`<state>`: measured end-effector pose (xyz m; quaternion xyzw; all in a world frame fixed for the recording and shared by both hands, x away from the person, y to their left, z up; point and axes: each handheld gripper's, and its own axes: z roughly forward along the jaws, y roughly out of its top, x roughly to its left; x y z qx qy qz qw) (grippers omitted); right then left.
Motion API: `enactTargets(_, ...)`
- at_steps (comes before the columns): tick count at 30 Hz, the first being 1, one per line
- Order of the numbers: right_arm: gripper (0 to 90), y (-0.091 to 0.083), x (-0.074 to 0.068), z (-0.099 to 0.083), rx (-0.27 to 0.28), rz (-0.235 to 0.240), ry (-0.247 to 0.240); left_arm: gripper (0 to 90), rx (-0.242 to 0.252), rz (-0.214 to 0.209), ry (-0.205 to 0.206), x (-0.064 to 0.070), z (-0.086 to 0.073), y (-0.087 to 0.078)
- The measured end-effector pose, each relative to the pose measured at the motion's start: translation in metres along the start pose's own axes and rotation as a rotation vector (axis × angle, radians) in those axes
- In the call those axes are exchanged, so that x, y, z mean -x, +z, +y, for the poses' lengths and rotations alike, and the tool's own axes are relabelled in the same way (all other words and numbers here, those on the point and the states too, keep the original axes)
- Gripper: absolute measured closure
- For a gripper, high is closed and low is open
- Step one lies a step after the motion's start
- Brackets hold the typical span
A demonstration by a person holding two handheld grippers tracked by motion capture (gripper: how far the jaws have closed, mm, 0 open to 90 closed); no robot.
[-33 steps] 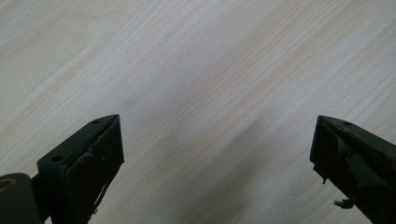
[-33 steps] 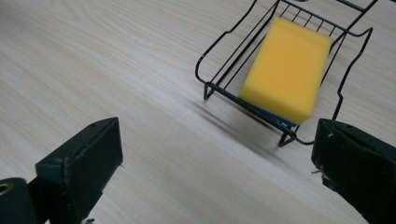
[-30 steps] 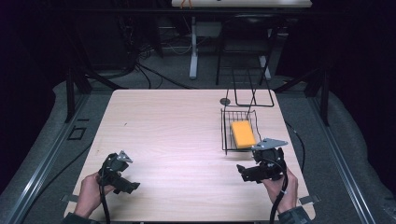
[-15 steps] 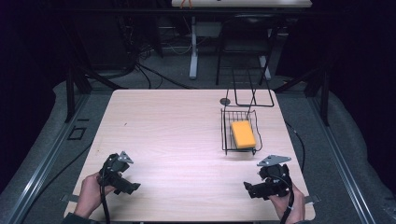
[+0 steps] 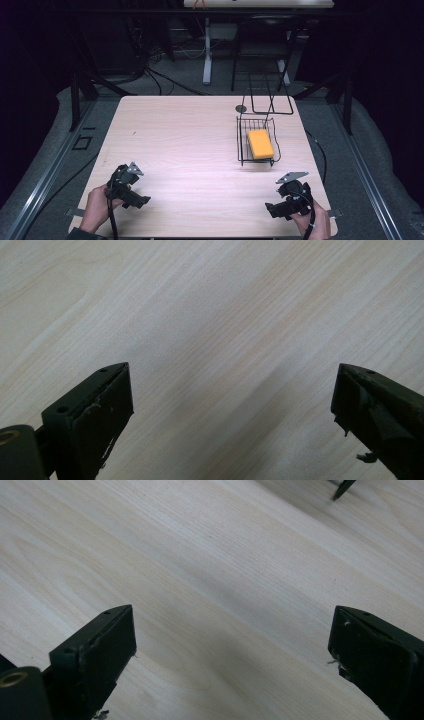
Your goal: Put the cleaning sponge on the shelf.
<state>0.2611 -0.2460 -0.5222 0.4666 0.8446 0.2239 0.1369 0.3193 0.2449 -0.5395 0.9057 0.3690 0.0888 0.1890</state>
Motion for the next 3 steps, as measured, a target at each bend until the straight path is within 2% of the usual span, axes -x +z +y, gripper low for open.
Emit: enactTargets(3,4.5,0.0009,0.0006,0.0005,0.0,0.002,-0.004,3.5,0.0,-0.001,0.0,-0.0001,0.0,0.0)
